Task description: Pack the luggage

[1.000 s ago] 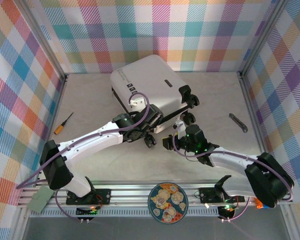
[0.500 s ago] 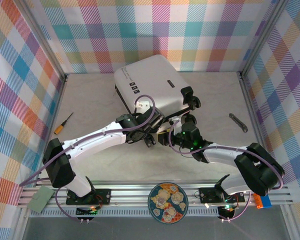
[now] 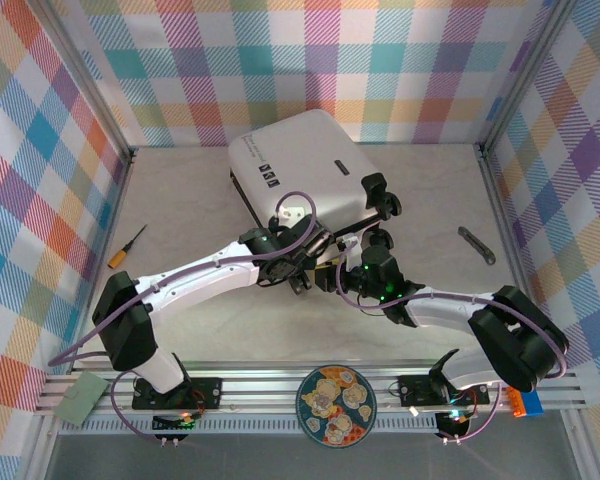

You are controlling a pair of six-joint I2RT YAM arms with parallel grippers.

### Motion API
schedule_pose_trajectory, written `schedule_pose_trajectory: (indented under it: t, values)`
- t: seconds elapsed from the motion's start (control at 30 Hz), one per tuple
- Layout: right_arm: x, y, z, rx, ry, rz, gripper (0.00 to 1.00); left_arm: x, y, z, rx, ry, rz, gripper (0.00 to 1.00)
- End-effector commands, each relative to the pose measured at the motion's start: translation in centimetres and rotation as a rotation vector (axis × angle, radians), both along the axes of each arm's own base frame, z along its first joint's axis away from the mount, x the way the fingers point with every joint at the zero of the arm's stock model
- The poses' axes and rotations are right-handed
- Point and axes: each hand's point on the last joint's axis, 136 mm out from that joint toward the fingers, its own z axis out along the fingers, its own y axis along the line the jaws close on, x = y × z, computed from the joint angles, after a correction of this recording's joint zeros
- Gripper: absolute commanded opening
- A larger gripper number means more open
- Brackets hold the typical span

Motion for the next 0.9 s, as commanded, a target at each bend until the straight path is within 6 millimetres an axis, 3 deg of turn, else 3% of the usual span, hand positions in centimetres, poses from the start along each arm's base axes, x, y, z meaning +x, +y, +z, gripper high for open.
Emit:
schedule_pose_trajectory:
  t: [0.0,0.17,0.33,0.63,0.87]
  values:
    - [0.0,-0.1,1.0,0.02,-0.029,-0.013,0.55,0.7,0.9,-0.6,0.043,0.005,-0.006,0.42]
    - [0.2,-0.1,1.5,0.03,-0.04,-0.024,0.55,0.8,1.4,0.4,0.031,-0.021,-0.002,0.26]
    - [0.1,0.8,2.1,0.054,-0.038,-0.012,0.55,1.0,1.2,2.5,-0.012,-0.067,-0.017,0.2]
    - [1.8,2.7,3.1,0.14,0.014,-0.034,0.55,0.1,1.6,4.4,-0.138,-0.107,-0.004,0.16]
    - [1.8,5.0,3.4,0.184,0.059,-0.022,0.54,-0.3,2.2,4.7,-0.211,-0.13,0.039,0.15]
